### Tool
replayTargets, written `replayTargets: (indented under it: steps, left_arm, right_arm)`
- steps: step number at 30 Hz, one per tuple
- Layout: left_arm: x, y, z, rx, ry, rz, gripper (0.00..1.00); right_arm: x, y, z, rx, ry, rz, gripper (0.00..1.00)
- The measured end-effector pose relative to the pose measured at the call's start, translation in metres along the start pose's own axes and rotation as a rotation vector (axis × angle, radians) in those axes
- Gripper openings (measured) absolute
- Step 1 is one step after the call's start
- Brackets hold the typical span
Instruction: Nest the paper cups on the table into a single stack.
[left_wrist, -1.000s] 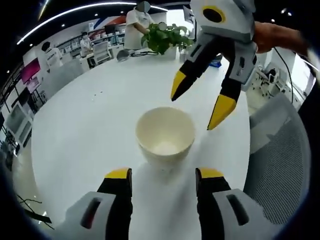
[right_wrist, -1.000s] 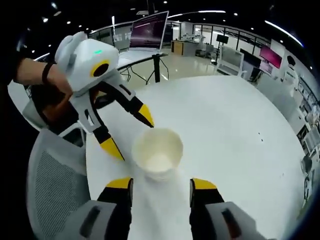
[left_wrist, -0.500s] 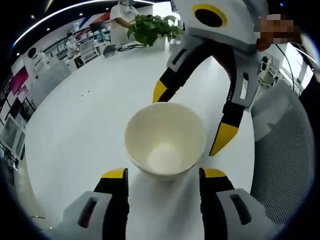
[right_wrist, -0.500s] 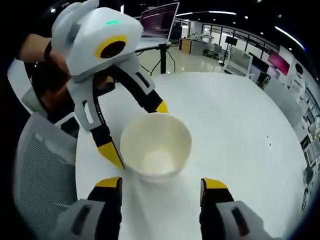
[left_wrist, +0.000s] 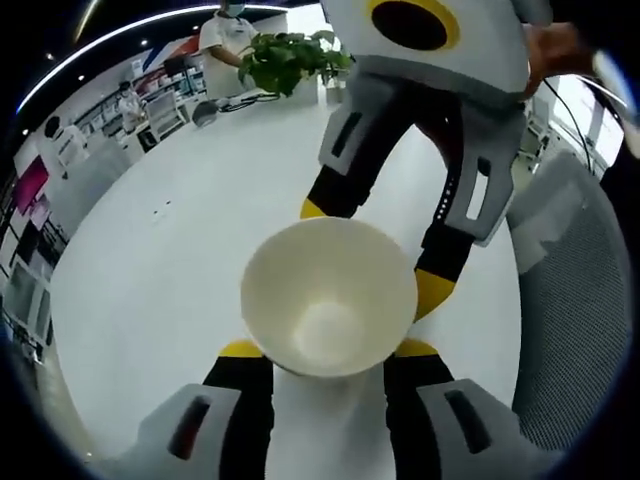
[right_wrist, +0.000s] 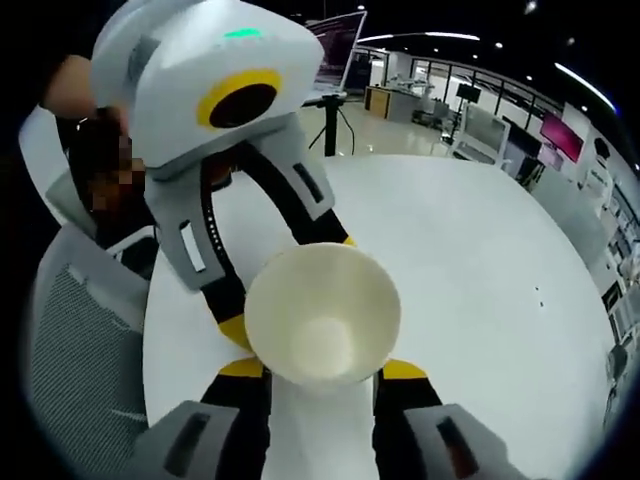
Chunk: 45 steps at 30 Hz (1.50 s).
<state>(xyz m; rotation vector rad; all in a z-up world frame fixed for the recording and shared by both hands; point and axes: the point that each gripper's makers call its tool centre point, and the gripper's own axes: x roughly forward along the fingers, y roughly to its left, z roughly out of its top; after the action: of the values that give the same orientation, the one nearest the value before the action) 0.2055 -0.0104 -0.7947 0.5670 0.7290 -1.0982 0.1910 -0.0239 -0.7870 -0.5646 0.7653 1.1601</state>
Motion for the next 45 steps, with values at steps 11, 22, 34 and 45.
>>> replayTargets:
  steps: [11,22,34,45]
  left_arm:
    - [0.022,0.015,0.026,-0.003,-0.014,-0.019,0.41]
    - [0.032,0.013,0.031,-0.052,-0.016,-0.046,0.39]
    - [0.024,0.008,0.022,-0.084,0.009,-0.028,0.45]
    - [0.005,0.007,0.008,-0.338,-0.093,-0.003,0.56]
  right_arm:
    - [-0.014,-0.034,-0.010,0.039,0.000,-0.050,0.38]
    - [-0.010,-0.047,-0.024,0.096,0.003,-0.061,0.39]
    - [-0.018,-0.045,-0.032,0.139,-0.002,-0.080,0.48]
    - [-0.044,-0.045,-0.060,0.362,-0.085,-0.157,0.56]
